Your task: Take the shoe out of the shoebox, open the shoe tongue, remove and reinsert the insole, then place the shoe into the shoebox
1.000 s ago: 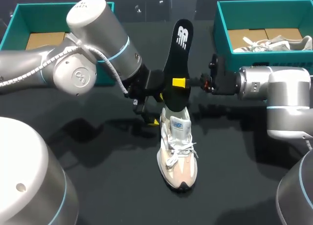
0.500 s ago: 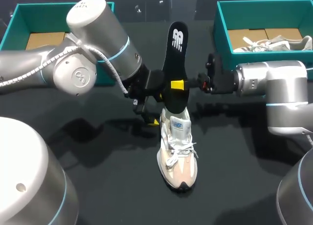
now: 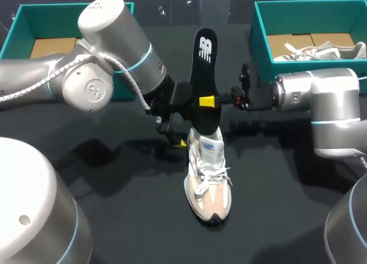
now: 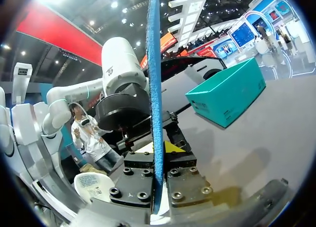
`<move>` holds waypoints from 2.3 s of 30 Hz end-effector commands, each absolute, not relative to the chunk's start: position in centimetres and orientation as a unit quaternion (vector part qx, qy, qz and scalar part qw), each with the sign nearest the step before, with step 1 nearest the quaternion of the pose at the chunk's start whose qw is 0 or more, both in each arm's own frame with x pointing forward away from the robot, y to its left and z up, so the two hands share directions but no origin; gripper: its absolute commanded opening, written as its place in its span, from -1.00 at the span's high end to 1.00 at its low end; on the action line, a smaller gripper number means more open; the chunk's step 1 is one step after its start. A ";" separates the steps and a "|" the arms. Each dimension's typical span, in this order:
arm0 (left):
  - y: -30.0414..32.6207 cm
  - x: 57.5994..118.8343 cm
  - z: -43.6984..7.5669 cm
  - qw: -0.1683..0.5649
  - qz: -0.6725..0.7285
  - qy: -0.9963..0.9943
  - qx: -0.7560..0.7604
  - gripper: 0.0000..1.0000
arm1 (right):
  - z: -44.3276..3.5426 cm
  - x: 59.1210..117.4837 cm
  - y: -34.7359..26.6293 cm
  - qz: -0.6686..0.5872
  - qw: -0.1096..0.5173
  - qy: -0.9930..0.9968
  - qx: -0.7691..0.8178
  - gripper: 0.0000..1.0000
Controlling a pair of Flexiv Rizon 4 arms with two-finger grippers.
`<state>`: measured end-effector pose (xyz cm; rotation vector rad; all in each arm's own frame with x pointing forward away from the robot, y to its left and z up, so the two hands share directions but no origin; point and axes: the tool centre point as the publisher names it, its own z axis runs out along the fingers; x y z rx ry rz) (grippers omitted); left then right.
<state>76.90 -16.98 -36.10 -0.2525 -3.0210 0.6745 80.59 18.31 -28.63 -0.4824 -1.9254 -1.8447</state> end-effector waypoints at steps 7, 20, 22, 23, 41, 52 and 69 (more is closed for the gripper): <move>-17.0 76.9 -36.2 0.018 0.217 -0.973 -0.082 -1.00 | -29.0 79.8 18.3 -0.655 0.225 -0.698 -0.182 1.00; -17.0 76.9 -36.2 0.018 0.217 -0.973 -0.082 -1.00 | -30.0 79.4 18.6 -0.644 0.252 -0.693 -0.202 1.00; -17.0 76.9 -36.2 0.018 0.217 -0.973 -0.082 -1.00 | -30.1 79.3 18.6 -0.643 0.253 -0.693 -0.203 1.00; -17.0 76.9 -36.2 0.018 0.217 -0.973 -0.082 -1.00 | -30.2 79.2 18.6 -0.643 0.254 -0.693 -0.204 1.00; -17.0 76.9 -36.2 0.018 0.217 -0.973 -0.082 -1.00 | -31.5 77.5 18.7 -0.638 0.267 -0.685 -0.228 1.00; -17.0 76.9 -36.2 0.018 0.217 -0.973 -0.082 -1.00 | -32.4 77.2 18.7 -0.624 0.286 -0.679 -0.262 1.00; -17.0 76.9 -36.2 0.018 0.217 -0.973 -0.082 -1.00 | -34.1 75.4 18.6 -0.612 0.307 -0.666 -0.297 1.00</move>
